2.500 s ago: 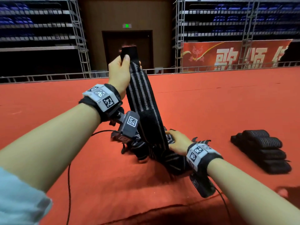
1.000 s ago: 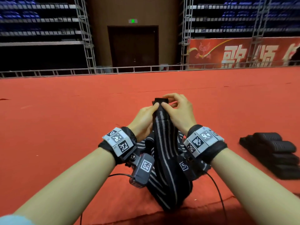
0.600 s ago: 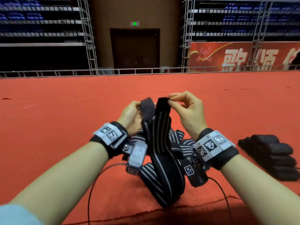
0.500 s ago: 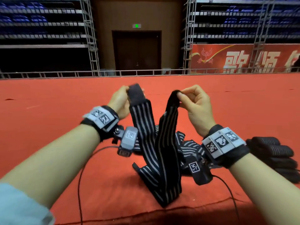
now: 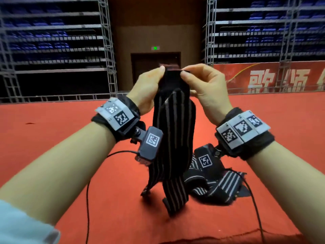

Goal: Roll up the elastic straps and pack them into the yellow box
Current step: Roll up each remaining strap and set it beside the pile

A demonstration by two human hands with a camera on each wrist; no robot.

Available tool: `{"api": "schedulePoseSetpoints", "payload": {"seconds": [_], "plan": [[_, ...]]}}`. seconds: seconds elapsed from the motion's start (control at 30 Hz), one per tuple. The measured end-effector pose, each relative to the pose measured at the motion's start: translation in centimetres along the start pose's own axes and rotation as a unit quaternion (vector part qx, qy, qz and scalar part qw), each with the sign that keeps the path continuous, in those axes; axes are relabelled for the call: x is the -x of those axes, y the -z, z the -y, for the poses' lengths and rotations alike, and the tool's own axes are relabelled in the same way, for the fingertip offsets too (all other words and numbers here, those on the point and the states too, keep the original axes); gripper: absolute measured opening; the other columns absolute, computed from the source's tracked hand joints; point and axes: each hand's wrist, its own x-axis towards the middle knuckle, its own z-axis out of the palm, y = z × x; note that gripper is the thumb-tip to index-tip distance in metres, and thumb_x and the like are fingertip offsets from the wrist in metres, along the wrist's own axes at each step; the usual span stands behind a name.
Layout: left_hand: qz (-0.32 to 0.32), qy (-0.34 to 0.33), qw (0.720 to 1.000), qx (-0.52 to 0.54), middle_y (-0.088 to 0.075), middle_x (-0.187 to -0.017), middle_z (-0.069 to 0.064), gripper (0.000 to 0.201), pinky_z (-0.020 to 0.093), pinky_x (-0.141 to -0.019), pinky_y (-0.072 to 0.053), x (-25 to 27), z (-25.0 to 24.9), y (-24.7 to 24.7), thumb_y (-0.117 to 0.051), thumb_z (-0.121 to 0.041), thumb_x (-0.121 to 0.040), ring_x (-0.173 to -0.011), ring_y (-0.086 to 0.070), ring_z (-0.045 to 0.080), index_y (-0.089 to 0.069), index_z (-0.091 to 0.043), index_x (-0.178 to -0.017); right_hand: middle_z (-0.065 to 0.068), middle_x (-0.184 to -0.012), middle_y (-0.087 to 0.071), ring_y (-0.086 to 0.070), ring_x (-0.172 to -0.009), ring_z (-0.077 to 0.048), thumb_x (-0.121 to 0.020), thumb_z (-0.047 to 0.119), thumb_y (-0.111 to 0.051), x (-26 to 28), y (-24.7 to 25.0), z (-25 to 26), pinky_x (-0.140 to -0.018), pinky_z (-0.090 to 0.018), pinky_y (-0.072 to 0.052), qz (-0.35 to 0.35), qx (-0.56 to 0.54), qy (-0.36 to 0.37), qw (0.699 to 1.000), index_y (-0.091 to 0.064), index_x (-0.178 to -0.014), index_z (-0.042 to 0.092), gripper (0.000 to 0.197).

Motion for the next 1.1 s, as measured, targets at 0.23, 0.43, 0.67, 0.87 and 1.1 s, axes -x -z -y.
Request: {"api": "schedulePoseSetpoints", "payload": {"seconds": [0.23,0.43,0.67,0.87,1.1], "plan": [[0.06,0.032,0.998,0.013,-0.062,-0.123,0.021,0.038,0.039,-0.093,-0.051,2.7,3.7,-0.3,-0.041,-0.025,-0.102,-0.104,-0.062,0.026,-0.057,-0.002,-0.128,0.0,-0.081,-0.072,-0.068,-0.079,-0.016,-0.081,0.017,-0.071,1.1,0.1,-3.3,-0.077,-0.044,-0.059,-0.05,0.108,-0.012,0.993,-0.072,-0.083,0.019,0.003],[0.043,0.045,0.997,0.055,-0.064,-0.106,0.015,0.037,0.03,-0.076,-0.055,3.3,4.8,-1.3,-0.038,-0.026,-0.103,-0.091,-0.063,0.021,-0.059,-0.002,-0.123,-0.005,-0.084,-0.073,-0.069,-0.081,-0.02,-0.082,0.017,-0.071,1.5,0.6,-4.6,-0.08,-0.049,-0.057,-0.063,0.095,-0.035,0.993,-0.072,-0.084,0.018,0.003],[0.023,0.094,0.99,0.098,-0.066,-0.114,0.017,0.041,0.032,-0.082,-0.055,4.0,7.4,-1.8,-0.035,-0.028,-0.104,-0.092,-0.067,0.021,-0.056,-0.001,-0.127,0.002,-0.079,-0.073,-0.07,-0.078,-0.015,-0.079,0.022,-0.072,3.0,1.1,-6.9,-0.079,-0.043,-0.058,-0.086,0.142,-0.056,0.985,-0.071,-0.078,0.026,0.004],[0.013,0.126,0.985,0.116,-0.061,-0.125,0.022,0.052,0.042,-0.103,-0.045,4.3,8.1,-2.0,-0.033,-0.038,-0.103,-0.117,-0.058,0.036,-0.052,0.001,-0.133,0.008,-0.078,-0.072,-0.067,-0.074,-0.004,-0.082,0.017,-0.072,3.4,1.5,-7.5,-0.074,-0.025,-0.055,-0.094,0.17,-0.049,0.98,-0.069,-0.079,0.027,0.011],[0.017,0.106,0.99,0.094,-0.062,-0.112,0.019,0.055,0.036,-0.088,-0.048,4.4,8.4,-2.1,-0.037,-0.046,-0.1,-0.096,-0.06,0.026,-0.059,-0.002,-0.125,0.006,-0.081,-0.072,-0.068,-0.078,-0.007,-0.084,0.02,-0.071,3.6,1.6,-7.8,-0.078,-0.028,-0.057,-0.102,0.175,-0.053,0.978,-0.071,-0.085,0.021,0.002]]}}
